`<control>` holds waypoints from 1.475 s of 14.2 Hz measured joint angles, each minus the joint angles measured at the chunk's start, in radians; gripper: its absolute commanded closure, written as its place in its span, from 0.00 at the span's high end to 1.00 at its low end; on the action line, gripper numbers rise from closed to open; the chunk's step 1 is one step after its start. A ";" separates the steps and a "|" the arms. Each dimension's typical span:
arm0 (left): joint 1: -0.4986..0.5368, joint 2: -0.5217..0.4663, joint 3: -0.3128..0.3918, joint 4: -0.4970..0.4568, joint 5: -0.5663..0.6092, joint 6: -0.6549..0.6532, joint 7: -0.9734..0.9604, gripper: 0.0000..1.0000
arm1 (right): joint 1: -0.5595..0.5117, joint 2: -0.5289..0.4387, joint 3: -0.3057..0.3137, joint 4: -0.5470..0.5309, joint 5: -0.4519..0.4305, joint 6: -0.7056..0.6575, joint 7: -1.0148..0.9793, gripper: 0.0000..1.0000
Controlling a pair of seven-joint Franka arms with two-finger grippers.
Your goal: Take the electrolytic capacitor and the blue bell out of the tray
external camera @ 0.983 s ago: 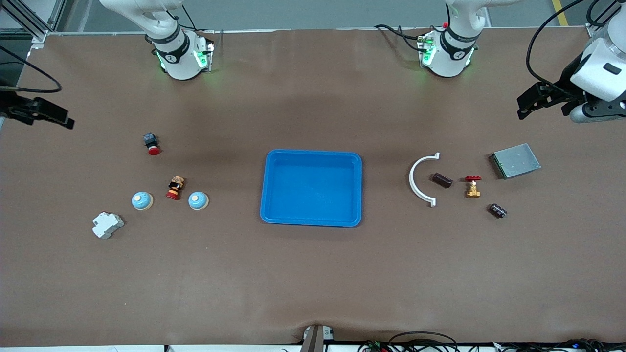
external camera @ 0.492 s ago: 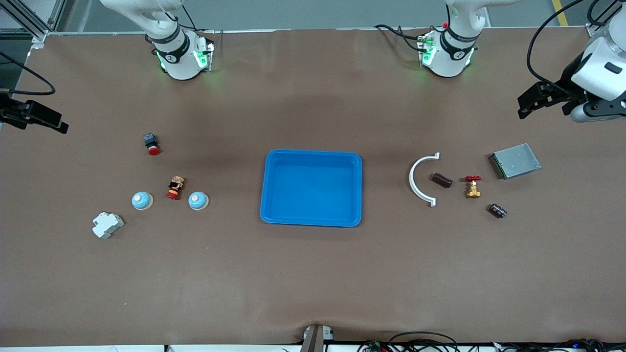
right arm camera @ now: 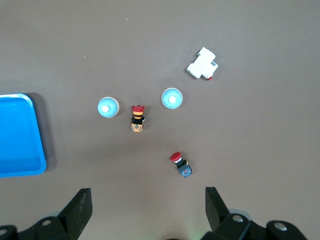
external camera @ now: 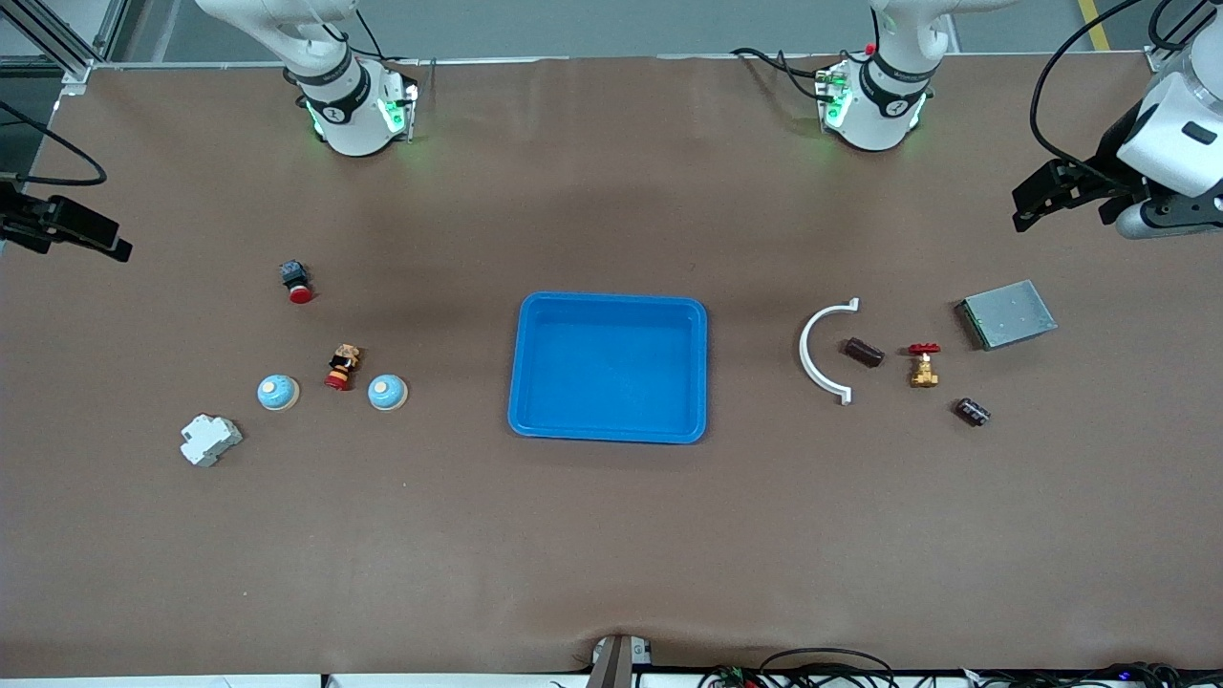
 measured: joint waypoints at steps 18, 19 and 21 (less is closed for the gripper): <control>-0.001 -0.009 -0.001 0.000 0.000 -0.004 -0.002 1.00 | 0.001 0.002 0.012 0.000 0.000 -0.001 0.000 1.00; -0.001 -0.012 -0.003 0.000 0.000 -0.004 -0.002 1.00 | 0.001 0.002 0.012 0.000 0.000 -0.001 0.000 1.00; -0.002 -0.018 -0.005 0.000 0.000 -0.004 -0.002 1.00 | 0.001 0.002 0.012 0.000 0.000 -0.001 0.000 1.00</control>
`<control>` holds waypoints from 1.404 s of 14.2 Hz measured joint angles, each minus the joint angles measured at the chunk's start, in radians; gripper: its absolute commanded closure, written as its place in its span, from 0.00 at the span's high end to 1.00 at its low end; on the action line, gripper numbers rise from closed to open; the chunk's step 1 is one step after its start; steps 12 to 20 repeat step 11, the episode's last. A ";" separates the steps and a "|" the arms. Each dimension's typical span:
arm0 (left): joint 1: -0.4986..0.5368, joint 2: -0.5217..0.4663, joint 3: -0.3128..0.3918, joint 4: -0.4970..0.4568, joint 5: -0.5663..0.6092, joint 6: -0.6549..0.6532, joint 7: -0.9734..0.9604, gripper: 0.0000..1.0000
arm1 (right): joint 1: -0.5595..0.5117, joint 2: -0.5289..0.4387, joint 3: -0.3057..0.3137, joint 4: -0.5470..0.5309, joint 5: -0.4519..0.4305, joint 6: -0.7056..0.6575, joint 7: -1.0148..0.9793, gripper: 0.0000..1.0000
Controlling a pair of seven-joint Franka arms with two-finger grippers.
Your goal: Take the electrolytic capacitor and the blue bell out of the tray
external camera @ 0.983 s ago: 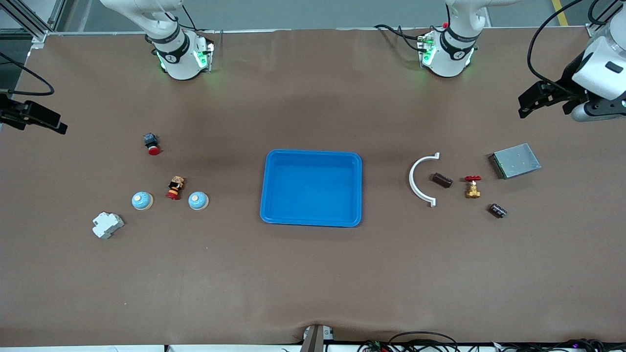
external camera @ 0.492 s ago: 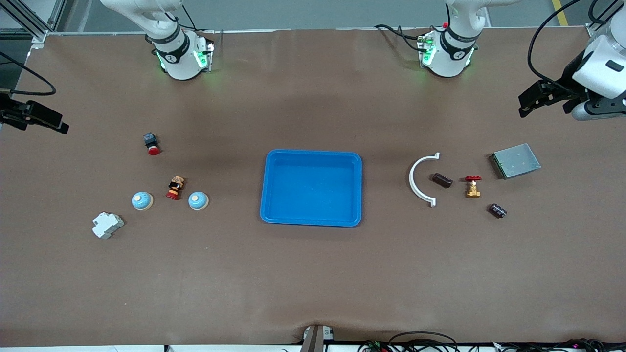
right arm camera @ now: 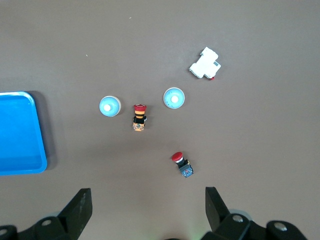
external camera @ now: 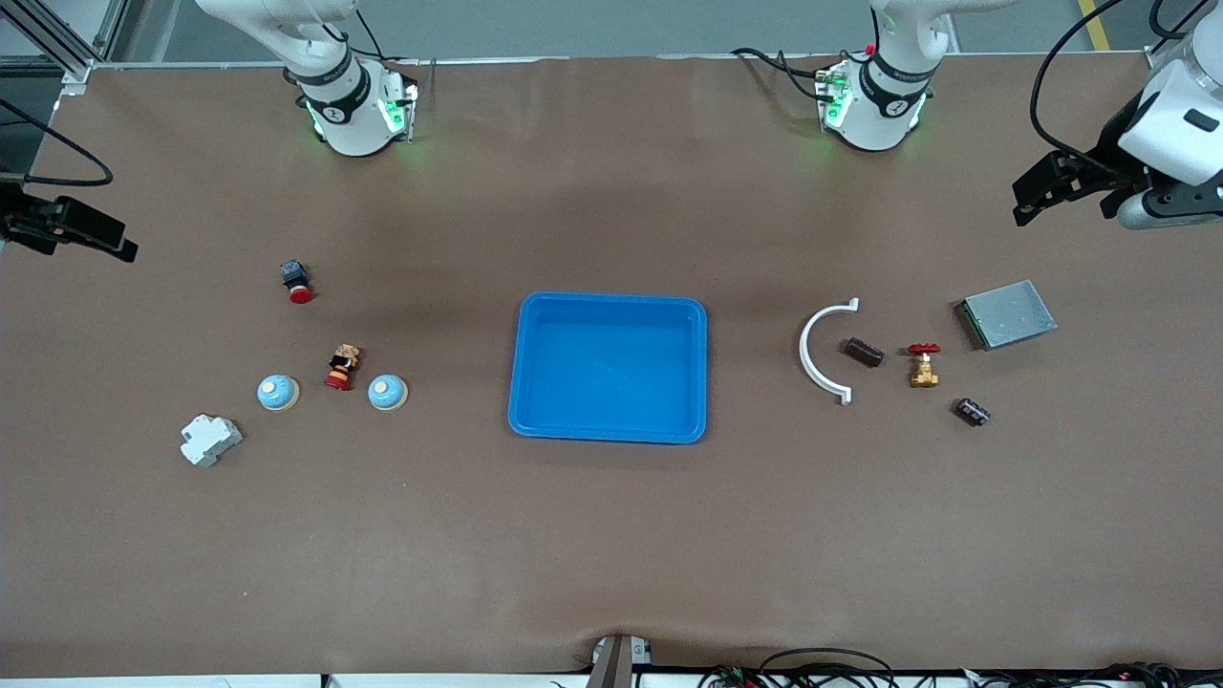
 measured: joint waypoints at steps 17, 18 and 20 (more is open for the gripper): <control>0.000 -0.009 -0.001 0.037 0.000 -0.001 0.000 1.00 | 0.008 0.000 0.002 0.000 0.000 0.000 0.000 1.00; 0.000 -0.009 -0.001 0.037 0.000 -0.001 0.000 1.00 | 0.008 0.000 0.002 0.000 0.000 0.000 0.000 1.00; 0.000 -0.009 -0.001 0.037 0.000 -0.001 0.000 1.00 | 0.008 0.000 0.002 0.000 0.000 0.000 0.000 1.00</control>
